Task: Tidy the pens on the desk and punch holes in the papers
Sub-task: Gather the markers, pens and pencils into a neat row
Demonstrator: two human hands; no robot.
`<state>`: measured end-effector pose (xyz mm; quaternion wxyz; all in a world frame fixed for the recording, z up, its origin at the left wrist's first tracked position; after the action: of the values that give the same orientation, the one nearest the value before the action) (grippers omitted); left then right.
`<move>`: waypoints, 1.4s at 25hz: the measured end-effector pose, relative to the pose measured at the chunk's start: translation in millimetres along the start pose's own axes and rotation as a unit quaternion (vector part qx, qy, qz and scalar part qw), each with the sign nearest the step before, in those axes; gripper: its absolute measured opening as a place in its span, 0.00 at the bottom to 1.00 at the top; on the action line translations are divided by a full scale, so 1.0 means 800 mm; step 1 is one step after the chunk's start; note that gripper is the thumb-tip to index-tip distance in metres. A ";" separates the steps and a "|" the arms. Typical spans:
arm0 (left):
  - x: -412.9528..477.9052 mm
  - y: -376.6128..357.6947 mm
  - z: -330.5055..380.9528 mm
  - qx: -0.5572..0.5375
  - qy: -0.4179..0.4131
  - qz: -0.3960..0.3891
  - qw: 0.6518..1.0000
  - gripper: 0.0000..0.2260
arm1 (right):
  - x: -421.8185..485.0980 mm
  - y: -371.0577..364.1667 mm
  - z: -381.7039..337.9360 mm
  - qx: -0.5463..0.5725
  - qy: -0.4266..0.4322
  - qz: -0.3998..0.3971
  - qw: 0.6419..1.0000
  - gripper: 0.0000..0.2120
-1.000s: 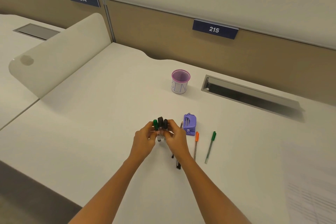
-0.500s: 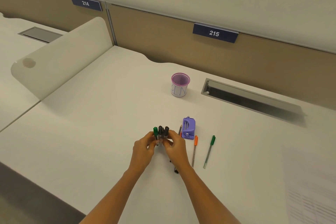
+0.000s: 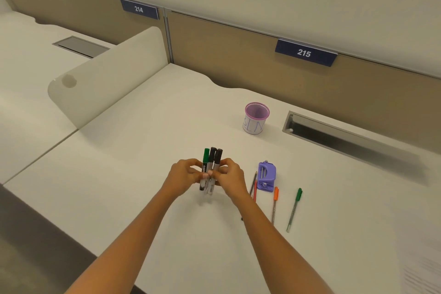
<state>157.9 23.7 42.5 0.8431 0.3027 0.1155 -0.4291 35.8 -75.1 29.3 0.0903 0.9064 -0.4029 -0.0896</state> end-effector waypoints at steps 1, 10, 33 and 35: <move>0.009 0.014 -0.002 -0.014 0.015 -0.009 1.000 0.12 | 0.007 -0.012 -0.003 0.012 -0.015 0.001 1.000 0.16; 0.110 0.144 -0.046 0.063 0.075 -0.027 0.995 0.15 | 0.081 -0.164 -0.020 0.005 -0.123 0.063 0.990 0.12; 0.201 0.206 -0.055 0.182 0.040 -0.002 0.982 0.17 | 0.166 -0.237 -0.033 -0.192 -0.169 0.095 0.962 0.07; 0.200 0.202 -0.054 0.213 0.021 0.003 0.977 0.15 | 0.165 -0.238 -0.030 -0.193 -0.164 0.092 0.963 0.07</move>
<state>386.0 17.9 2.6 0.7581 0.4844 0.0382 -0.4350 264.5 -46.0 -4.2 0.2037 0.8035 -0.4691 -0.3047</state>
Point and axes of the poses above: each hand's wrist, its own x-axis towards the middle knuckle, its own y-axis out of the back of the hand, z = x × y, the point moved 6 cm from there along x, towards the middle knuckle, and after that the axes turned 14 degrees about y, right-handed, at the moved point
